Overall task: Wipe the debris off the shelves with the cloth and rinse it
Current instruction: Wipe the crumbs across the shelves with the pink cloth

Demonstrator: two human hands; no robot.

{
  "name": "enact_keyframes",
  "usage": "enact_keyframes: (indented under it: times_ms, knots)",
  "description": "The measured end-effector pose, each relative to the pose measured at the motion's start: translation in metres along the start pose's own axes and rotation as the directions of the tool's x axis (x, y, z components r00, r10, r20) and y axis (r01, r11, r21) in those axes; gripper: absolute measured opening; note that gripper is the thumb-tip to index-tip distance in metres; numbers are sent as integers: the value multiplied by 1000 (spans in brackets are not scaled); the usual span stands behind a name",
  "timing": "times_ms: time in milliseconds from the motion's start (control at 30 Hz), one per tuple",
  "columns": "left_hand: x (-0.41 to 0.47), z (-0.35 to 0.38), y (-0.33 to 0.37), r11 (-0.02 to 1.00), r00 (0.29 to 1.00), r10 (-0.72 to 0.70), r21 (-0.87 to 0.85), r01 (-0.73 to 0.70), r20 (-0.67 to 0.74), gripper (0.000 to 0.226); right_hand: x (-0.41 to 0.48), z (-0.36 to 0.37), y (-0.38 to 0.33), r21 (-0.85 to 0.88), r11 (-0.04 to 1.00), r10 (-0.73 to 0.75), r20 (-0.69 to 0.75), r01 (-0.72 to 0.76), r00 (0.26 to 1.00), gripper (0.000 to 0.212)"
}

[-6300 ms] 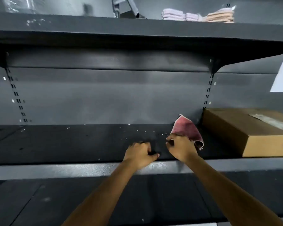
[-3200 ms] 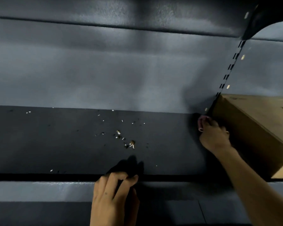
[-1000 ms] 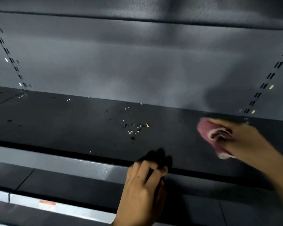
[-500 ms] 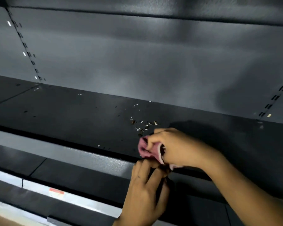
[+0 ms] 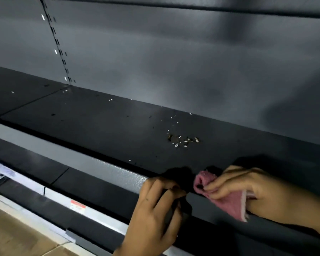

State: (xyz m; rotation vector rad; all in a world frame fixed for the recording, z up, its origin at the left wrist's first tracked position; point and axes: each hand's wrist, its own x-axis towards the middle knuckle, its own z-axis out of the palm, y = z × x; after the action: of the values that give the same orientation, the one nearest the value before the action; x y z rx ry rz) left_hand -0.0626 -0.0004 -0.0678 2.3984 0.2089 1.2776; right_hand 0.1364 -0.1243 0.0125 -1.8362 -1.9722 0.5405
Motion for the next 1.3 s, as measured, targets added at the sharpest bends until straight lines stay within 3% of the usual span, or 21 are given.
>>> enact_keyframes:
  times_ms: [233, 333, 433, 500, 600, 667, 767, 900, 1067, 1100, 1167, 1267, 1300]
  knots:
    - [10, -28, -41, 996, 994, -83, 12, 84, -65, 11, 100, 35, -33, -167, 981, -109, -74, 96, 991, 55]
    - [13, -54, -67, 998, 998, -52, 33, 52, -19, 9, 134, 32, -31, -150, 988, 10, -197, -40, 980, 67]
    - [13, -82, -94, 999, 1000, -24, 21, 24, -20, 9, 134, 5, -32, -34, 991, 111, -319, -129, 941, 65]
    - [13, -93, -107, 1000, 1000, -14, -27, 14, -19, 10, 117, -3, -44, 26, 995, 97, -275, -93, 956, 62]
    - [14, -93, -116, 998, 1000, 8, -61, -8, -11, 10, 109, 27, -65, -60, 998, 26, -144, -34, 989, 59]
    - [15, -88, -117, 999, 1000, 0, -33, -1, -24, 11, 119, 56, -68, -52, 998, 22, -184, -32, 983, 58]
    - [16, -85, -119, 1000, 1000, 13, -28, -14, -19, 7, 145, 71, -71, 21, 995, 98, -208, -96, 973, 69]
    - [20, -90, -117, 997, 997, 67, -27, -66, 28, 10, 167, 69, -70, -29, 983, 170, -242, -182, 955, 59]
    - [25, -101, -109, 998, 991, -57, 9, 57, 123, 13, 182, 58, -64, -159, 923, 270, -383, -351, 883, 64]
    - [24, -102, -108, 998, 988, -65, 12, 64, 144, 12, 178, 53, -66, -173, 917, 257, -437, -361, 862, 61]
    - [24, -105, -107, 998, 982, -61, 10, 60, 179, 11, 162, 38, -76, -27, 934, 270, -597, -355, 756, 51]
    - [25, -108, -109, 998, 977, -61, -18, 66, 202, 13, 118, 11, -89, 259, 917, 375, -817, -304, 438, 41]
    - [25, -108, -110, 998, 977, -58, -19, 63, 206, 14, 98, 5, -80, 273, 880, 416, -840, -390, 349, 48]
